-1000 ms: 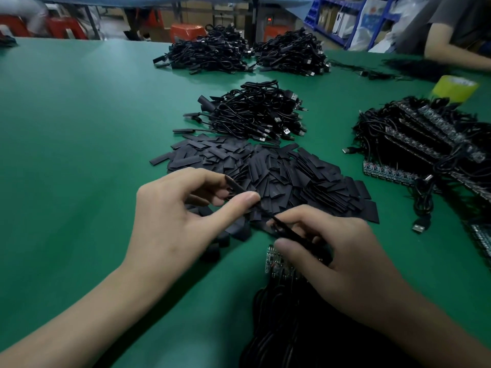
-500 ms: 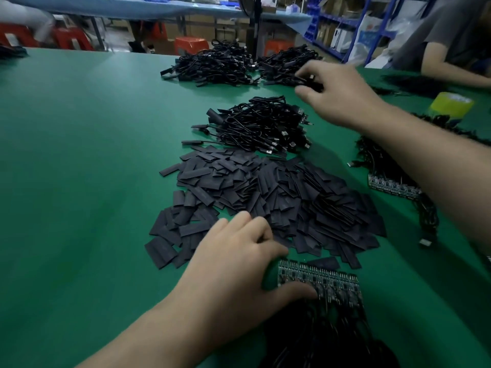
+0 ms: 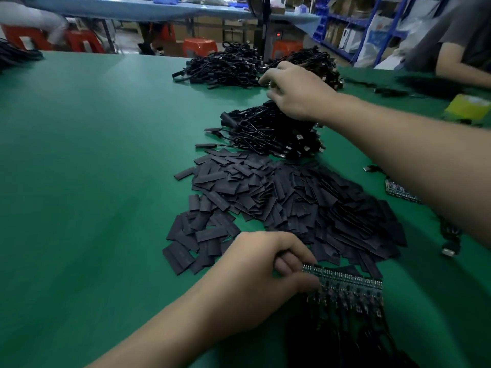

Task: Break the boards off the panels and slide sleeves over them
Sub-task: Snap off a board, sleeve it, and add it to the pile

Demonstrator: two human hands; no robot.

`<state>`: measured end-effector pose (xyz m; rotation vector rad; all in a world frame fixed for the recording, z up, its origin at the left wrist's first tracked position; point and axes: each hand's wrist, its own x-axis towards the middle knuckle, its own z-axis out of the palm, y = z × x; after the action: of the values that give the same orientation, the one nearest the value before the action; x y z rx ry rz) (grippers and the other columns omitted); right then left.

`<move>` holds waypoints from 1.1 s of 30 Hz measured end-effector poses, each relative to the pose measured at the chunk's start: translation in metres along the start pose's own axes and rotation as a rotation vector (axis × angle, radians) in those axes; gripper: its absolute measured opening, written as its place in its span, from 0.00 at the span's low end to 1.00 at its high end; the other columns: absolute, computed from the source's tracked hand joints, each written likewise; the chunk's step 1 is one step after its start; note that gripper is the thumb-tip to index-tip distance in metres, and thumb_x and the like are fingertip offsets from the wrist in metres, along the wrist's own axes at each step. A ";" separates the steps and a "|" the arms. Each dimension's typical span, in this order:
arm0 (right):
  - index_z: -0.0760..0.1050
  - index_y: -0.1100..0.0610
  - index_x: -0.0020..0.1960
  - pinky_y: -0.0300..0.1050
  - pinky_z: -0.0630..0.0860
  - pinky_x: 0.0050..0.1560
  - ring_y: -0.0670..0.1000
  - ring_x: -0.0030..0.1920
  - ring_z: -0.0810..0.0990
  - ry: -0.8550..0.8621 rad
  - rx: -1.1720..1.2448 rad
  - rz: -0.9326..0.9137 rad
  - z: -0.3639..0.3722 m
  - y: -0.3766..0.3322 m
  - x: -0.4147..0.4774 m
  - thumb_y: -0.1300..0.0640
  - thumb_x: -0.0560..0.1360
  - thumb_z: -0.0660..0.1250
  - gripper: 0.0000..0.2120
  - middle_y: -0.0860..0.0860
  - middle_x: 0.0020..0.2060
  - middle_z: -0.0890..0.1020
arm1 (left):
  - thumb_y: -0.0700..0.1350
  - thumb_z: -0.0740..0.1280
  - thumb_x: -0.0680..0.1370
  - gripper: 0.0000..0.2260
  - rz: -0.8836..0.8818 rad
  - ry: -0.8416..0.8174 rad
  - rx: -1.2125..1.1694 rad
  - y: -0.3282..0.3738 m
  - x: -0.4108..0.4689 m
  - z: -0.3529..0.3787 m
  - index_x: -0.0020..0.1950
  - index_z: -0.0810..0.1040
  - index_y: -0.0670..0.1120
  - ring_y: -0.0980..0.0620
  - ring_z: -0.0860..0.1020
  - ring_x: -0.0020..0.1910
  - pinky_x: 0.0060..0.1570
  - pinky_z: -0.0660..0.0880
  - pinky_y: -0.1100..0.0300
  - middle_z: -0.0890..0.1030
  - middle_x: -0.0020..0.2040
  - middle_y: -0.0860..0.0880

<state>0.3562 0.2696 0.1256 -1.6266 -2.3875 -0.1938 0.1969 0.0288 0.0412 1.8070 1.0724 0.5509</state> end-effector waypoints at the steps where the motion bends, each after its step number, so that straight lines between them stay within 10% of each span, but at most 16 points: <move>1: 0.75 0.54 0.68 0.58 0.74 0.65 0.57 0.60 0.77 0.059 0.078 -0.021 -0.004 -0.005 -0.020 0.53 0.84 0.63 0.14 0.55 0.62 0.76 | 0.48 0.76 0.74 0.06 -0.048 -0.022 -0.097 0.000 0.000 -0.002 0.49 0.83 0.52 0.58 0.77 0.34 0.43 0.79 0.62 0.82 0.38 0.55; 7: 0.77 0.51 0.36 0.38 0.73 0.35 0.44 0.33 0.79 0.006 0.489 0.038 -0.018 -0.035 -0.183 0.36 0.79 0.62 0.22 0.47 0.31 0.81 | 0.43 0.77 0.72 0.07 -0.173 -0.026 -0.392 -0.005 0.005 -0.009 0.49 0.86 0.46 0.53 0.83 0.40 0.50 0.80 0.59 0.87 0.44 0.45; 20: 0.83 0.45 0.43 0.52 0.78 0.46 0.46 0.38 0.81 -0.284 0.741 0.192 -0.015 -0.044 -0.257 0.41 0.74 0.71 0.08 0.45 0.36 0.84 | 0.45 0.77 0.65 0.07 -0.074 0.134 -0.500 0.002 0.003 -0.009 0.41 0.87 0.45 0.62 0.78 0.27 0.30 0.71 0.74 0.85 0.34 0.48; 33: 0.84 0.54 0.43 0.33 0.72 0.43 0.41 0.38 0.79 -0.321 1.130 0.138 -0.002 -0.041 -0.259 0.54 0.75 0.74 0.04 0.45 0.36 0.83 | 0.45 0.79 0.66 0.07 -0.060 0.023 -0.615 -0.004 0.003 -0.009 0.42 0.88 0.47 0.60 0.77 0.29 0.31 0.72 0.71 0.85 0.35 0.48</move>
<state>0.4080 0.0221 0.0574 -1.2357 -1.8696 1.2681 0.1902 0.0370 0.0422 1.2281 0.8463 0.7686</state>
